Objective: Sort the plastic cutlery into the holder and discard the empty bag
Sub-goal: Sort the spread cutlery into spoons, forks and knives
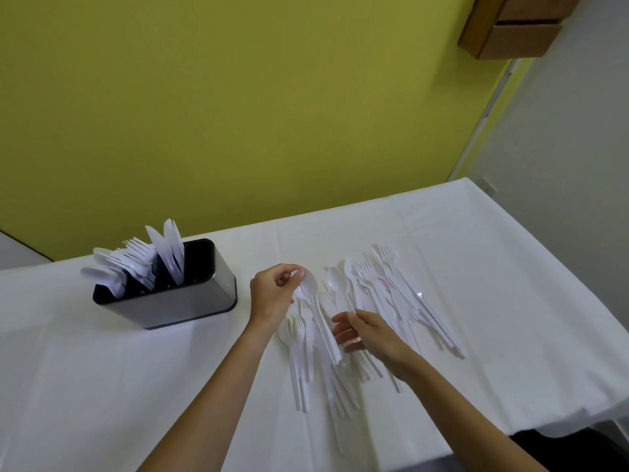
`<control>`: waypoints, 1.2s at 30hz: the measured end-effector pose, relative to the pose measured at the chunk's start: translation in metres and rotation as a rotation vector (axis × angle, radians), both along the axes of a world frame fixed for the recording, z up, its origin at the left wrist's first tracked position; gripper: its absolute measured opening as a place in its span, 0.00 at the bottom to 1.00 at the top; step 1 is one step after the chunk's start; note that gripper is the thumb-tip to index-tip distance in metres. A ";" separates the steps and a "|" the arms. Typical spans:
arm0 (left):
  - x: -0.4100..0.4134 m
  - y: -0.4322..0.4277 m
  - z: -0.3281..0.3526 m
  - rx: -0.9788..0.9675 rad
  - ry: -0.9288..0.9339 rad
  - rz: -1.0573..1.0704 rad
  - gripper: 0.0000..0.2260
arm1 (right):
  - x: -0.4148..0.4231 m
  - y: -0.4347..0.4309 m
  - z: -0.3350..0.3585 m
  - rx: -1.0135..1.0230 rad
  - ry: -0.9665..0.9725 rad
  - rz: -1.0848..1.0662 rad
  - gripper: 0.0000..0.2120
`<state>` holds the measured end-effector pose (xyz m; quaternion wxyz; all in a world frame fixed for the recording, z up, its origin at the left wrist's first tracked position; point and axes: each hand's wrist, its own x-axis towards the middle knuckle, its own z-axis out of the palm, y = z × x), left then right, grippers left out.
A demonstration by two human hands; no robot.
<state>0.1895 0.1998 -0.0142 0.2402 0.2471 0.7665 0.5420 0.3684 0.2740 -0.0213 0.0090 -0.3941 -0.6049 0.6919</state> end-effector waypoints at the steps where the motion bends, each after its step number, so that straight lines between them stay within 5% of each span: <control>1: 0.001 0.000 0.002 0.003 -0.008 -0.006 0.04 | -0.001 -0.003 0.003 -0.058 0.022 0.032 0.18; 5: 0.004 0.001 0.003 0.015 -0.004 0.004 0.04 | -0.005 -0.012 0.018 -0.299 0.113 0.043 0.16; 12: 0.008 0.002 -0.001 -0.035 0.056 -0.005 0.03 | -0.007 -0.016 0.014 -0.293 0.093 0.017 0.17; 16: 0.012 0.003 0.004 -0.058 0.062 -0.029 0.03 | -0.004 -0.019 0.014 -0.179 0.097 0.054 0.23; 25: 0.021 0.011 0.019 -0.053 -0.028 -0.053 0.08 | 0.010 -0.013 0.020 0.026 0.089 0.151 0.14; 36: 0.019 0.022 0.041 -0.114 -0.191 -0.241 0.12 | 0.020 0.011 0.031 -0.337 0.236 0.195 0.09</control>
